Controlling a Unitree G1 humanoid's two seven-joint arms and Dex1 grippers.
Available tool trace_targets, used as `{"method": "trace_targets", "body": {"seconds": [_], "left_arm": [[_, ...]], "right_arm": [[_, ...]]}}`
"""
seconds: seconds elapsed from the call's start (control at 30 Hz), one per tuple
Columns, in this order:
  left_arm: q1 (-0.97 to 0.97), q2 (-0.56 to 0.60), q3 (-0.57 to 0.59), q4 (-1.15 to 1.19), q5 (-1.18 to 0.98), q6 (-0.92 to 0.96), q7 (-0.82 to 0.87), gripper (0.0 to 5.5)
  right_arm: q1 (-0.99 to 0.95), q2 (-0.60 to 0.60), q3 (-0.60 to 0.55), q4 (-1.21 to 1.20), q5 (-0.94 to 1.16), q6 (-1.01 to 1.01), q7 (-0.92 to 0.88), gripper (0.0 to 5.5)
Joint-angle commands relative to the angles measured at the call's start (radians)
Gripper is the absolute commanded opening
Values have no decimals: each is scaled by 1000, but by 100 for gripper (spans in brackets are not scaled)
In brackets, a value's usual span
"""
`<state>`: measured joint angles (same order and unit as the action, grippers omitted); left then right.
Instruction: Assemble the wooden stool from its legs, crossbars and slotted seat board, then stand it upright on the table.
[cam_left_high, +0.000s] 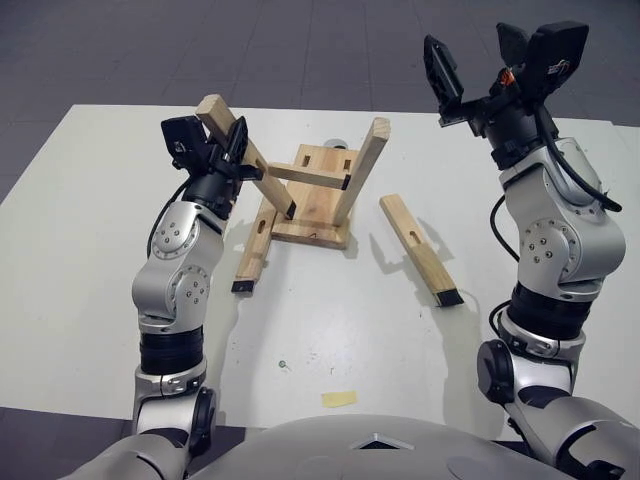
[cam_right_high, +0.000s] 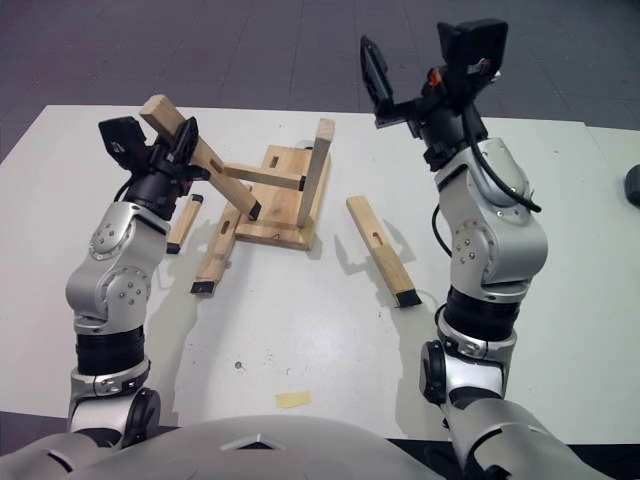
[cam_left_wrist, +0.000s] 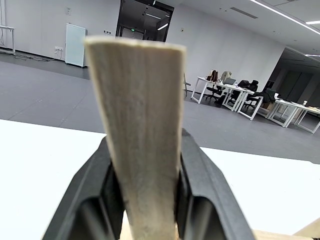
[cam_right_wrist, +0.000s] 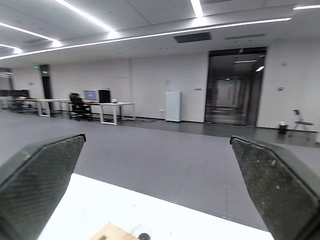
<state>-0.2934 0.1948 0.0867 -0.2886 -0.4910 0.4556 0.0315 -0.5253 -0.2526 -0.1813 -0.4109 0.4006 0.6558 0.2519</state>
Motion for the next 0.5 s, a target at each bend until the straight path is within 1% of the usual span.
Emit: {"method": "trace_targets", "body": {"seconds": [0.03, 0.27, 0.5], "left_arm": [[44, -3, -11, 64, 56, 45, 5, 103], [51, -12, -16, 70, 78, 39, -9, 103], [57, 1, -72, 96, 141, 23, -50, 104]], "right_arm": [[63, -47, 104, -30, -7, 54, 50, 540], [91, -72, 170, 8, -51, 76, 45, 540], [103, -104, 220, 36, -93, 74, 56, 540]]}}
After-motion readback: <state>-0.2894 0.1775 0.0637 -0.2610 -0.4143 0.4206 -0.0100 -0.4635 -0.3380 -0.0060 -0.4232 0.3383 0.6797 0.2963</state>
